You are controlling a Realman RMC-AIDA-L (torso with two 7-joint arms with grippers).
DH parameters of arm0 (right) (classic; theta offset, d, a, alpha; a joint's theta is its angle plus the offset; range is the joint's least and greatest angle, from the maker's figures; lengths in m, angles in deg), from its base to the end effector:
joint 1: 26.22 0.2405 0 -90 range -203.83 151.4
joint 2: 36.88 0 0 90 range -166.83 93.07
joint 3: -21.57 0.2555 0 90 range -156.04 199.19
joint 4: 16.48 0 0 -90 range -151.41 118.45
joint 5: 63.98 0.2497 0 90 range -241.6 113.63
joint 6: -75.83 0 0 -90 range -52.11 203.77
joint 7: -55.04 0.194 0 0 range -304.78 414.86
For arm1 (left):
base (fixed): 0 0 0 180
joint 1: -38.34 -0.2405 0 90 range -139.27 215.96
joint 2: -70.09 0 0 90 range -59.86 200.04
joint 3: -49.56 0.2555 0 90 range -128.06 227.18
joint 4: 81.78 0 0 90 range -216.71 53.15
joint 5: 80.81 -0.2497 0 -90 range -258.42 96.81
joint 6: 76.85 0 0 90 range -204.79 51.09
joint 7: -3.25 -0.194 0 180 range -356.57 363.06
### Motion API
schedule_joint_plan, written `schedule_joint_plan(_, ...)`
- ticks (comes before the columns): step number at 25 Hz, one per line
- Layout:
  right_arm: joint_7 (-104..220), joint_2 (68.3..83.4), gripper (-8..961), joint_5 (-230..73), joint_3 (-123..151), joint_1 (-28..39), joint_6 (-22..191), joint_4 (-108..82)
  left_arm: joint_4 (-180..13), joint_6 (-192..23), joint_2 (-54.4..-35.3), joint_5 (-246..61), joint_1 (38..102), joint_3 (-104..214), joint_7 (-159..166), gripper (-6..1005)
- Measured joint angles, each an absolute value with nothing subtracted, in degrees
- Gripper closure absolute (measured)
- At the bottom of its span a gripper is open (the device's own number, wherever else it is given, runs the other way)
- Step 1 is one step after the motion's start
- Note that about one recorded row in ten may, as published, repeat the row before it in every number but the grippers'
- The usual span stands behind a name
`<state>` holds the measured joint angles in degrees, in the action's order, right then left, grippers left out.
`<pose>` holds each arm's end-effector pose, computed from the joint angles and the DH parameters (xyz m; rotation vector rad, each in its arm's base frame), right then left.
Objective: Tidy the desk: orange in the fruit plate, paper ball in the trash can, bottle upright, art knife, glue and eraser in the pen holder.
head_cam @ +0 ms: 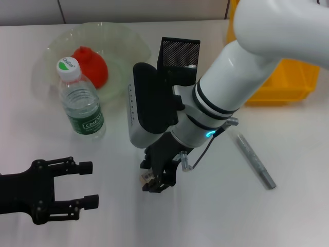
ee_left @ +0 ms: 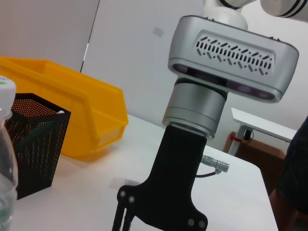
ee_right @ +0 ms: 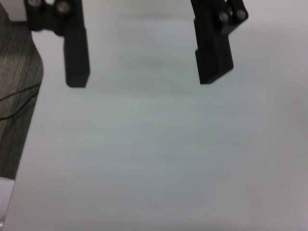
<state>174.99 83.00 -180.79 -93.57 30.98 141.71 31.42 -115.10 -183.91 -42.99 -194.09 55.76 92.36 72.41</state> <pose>0.1024 0.3534 -0.2204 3.0148 0.1120 0.5254 -0.3235 0.2643 -0.0149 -2.8835 -0.6372 -0.8135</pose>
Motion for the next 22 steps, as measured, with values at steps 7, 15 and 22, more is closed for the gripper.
schedule_joint_plan(7,175.39,83.0,468,-180.78,-94.49,31.1,141.01,30.9,-115.15,-183.89,-43.2,-194.09,55.74,92.73,72.58,226)
schedule_joint_plan(15,175.59,83.0,636,-180.87,-94.54,31.13,140.9,30.38,-115.18,-183.95,-43.2,-194.09,55.74,92.45,72.65,227)
schedule_joint_plan(22,175.92,83.0,698,-181.04,-94.12,30.56,141.29,31.23,-115.18,-184.0,-43.2,-194.09,55.75,92.35,72.78,226)
